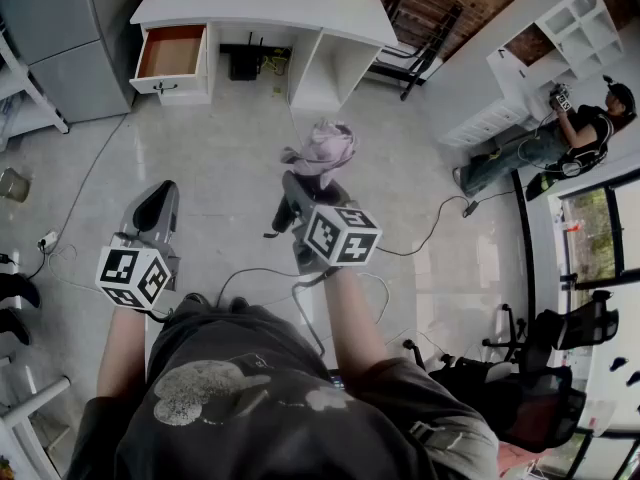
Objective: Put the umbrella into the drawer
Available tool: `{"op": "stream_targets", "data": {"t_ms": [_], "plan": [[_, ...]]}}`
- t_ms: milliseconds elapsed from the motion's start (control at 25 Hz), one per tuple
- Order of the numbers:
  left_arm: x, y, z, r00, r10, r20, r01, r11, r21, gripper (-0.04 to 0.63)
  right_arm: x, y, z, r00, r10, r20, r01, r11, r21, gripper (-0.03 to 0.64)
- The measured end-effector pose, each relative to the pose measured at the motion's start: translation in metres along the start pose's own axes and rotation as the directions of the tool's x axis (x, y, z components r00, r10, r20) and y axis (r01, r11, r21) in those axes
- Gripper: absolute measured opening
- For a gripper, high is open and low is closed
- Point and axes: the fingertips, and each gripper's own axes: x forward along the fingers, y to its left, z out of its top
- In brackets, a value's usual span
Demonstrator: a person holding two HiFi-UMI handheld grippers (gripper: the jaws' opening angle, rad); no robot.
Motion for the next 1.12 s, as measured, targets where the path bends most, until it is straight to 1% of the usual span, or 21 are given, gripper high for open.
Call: {"op": "stream_targets", "data": {"t_ms": [120,320,520,600,760,840,1000,1120], "plan": [[0.002,0.001,0.004,1.0,0.014,-0.009,-0.014,1.0,0.009,0.023,-0.002,0.007,0.006,1.0,0.016,-0.003,-0.016,1.0,-0.012,0.233],[-0.001,0.009,0.006,0.998,0.06,-0.013,-0.06,0.998,0.014,0.023,-0.006,0.017,0.008,0.999,0.048,0.001,-0.048,0.998,-0.033,0.233],[-0.013,0.014,-0.012,0.994,0.101,-0.028,-0.103,0.993,-0.065,0.023,-0.009,0.019,0.0,0.998,0.063,-0.007,-0.063,0.998,-0.018,0.233],[-0.012,0.011,-0.014,0.995,0.096,-0.03,-0.098,0.993,-0.062,0.023,-0.011,0.019,-0.002,0.997,0.074,-0.008,-0.074,0.997,-0.015,0.234],[0.001,0.011,-0.004,0.997,0.077,-0.019,-0.077,0.997,-0.016,0.023,-0.008,0.013,0.006,0.998,0.069,0.008,-0.069,0.997,-0.018,0.235],[0.011,0.017,0.001,0.997,0.072,-0.01,-0.072,0.997,-0.008,0.023,0.0,0.009,0.009,0.998,0.065,0.005,-0.064,0.998,-0.016,0.235],[0.043,0.036,-0.001,0.999,0.047,-0.017,-0.047,0.999,-0.002,0.023,0.035,-0.003,0.015,0.999,0.04,-0.023,-0.041,0.999,-0.022,0.235],[0.078,0.062,-0.003,0.999,0.03,-0.032,-0.03,1.0,-0.005,0.023,0.072,-0.014,0.028,1.0,0.017,-0.023,-0.017,1.0,-0.011,0.235]]}}
